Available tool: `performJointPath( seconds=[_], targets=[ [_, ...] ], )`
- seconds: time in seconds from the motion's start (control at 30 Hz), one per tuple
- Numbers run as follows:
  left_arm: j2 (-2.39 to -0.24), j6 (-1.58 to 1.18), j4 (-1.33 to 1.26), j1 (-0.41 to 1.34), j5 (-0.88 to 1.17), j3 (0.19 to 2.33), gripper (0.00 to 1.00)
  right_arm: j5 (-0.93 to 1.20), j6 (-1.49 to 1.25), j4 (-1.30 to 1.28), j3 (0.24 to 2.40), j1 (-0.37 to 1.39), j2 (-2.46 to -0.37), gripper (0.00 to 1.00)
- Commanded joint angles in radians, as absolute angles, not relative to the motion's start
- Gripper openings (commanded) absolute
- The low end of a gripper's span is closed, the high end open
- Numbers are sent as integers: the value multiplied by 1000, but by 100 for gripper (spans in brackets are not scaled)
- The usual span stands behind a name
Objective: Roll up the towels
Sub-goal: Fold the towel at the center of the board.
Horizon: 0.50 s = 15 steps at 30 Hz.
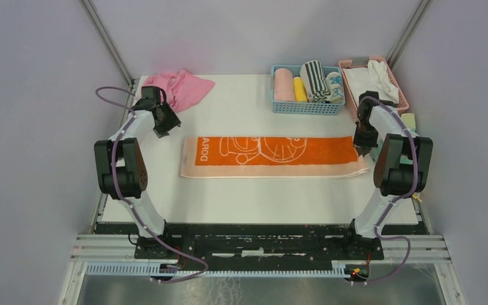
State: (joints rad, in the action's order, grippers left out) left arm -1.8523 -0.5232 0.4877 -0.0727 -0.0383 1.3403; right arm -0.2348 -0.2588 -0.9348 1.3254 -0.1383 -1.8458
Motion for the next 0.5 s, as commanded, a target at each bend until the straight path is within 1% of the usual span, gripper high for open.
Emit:
performJointPath(
  seconds=[0.0, 0.03, 0.07, 0.17, 0.23, 0.33, 0.47],
  targets=[
    [-1742, -494, 508, -71, 81, 1291, 63, -462, -206, -1012, 1489, -184, -1796, 0],
    [-1728, -497, 507, -63, 110, 1269, 66, -481, -201, -1020, 1508, -187, -1794, 0],
    [-1711, -501, 504, -54, 132, 1245, 67, -504, -196, -1026, 1527, -188, -1791, 0],
    [-1661, -523, 472, -11, 188, 1158, 68, -567, -181, -1038, 1569, -190, -1787, 0],
    [-1639, -551, 440, 16, 230, 1093, 68, -563, -170, -1050, 1593, -187, -1780, 0],
    [-1623, -594, 380, 63, 286, 1007, 68, -450, -149, -1034, 1590, -143, -1735, 0],
    [-1622, -659, 287, 92, 322, 916, 67, -187, -161, -1040, 1591, -45, -1696, 0]
  ],
)
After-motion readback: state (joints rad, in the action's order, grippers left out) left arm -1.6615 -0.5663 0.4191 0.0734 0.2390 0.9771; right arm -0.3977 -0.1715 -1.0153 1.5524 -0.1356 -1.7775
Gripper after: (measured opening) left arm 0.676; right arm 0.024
